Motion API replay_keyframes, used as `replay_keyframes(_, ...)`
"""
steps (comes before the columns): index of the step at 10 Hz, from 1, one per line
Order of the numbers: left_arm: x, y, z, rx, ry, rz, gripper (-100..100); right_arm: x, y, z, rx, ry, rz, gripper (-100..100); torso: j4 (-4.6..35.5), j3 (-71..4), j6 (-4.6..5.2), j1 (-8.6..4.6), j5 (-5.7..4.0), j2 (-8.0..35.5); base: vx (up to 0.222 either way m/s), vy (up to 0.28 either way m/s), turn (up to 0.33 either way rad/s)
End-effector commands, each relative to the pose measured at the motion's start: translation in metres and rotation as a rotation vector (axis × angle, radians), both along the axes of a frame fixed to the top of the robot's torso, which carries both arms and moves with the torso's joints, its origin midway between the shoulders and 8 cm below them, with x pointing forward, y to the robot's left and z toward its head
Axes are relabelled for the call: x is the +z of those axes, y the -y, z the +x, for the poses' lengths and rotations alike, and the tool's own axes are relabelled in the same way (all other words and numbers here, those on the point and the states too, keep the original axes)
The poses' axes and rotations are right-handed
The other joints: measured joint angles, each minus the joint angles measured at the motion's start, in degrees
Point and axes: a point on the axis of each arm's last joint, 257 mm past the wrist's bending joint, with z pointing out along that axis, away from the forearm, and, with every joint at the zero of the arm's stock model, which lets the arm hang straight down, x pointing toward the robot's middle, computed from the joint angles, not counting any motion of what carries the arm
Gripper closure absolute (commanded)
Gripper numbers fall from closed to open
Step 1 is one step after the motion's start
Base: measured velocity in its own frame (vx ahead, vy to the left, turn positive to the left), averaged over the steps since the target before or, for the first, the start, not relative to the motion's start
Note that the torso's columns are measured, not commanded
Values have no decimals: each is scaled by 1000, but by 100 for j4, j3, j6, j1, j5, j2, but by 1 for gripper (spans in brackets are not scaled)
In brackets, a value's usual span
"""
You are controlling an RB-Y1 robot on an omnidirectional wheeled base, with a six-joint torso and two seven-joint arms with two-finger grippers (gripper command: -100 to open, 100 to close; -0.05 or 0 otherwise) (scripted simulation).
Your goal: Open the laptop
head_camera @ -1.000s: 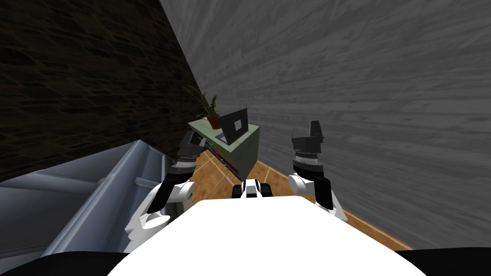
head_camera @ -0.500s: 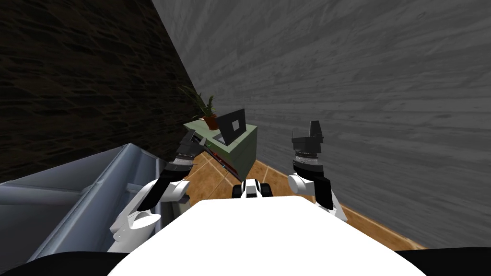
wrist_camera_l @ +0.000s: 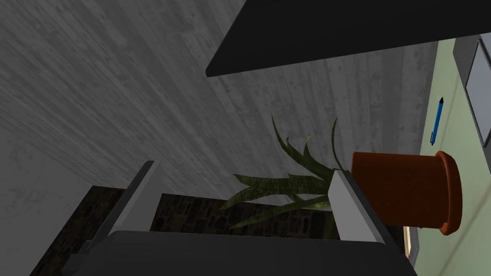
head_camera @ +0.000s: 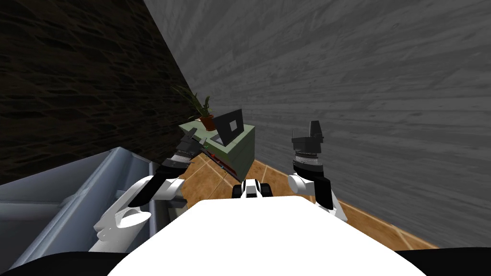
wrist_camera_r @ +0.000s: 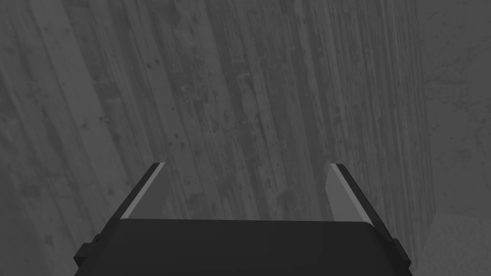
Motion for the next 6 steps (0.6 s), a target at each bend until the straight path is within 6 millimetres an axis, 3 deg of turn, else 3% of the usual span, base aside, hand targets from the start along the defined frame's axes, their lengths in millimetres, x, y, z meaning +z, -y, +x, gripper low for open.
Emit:
replay_keyframes(1,-1,-4,5,7,-42,35,-100,0,0,0,0,0,0,0,0,0,-1,0,0,0,-5,1,-39)
replay_keyframes(6,-4,-24,20,64,-145,118,-100,0,0,0,0,0,0,0,0,1,-3,0,0,0,-7,-10,-85)
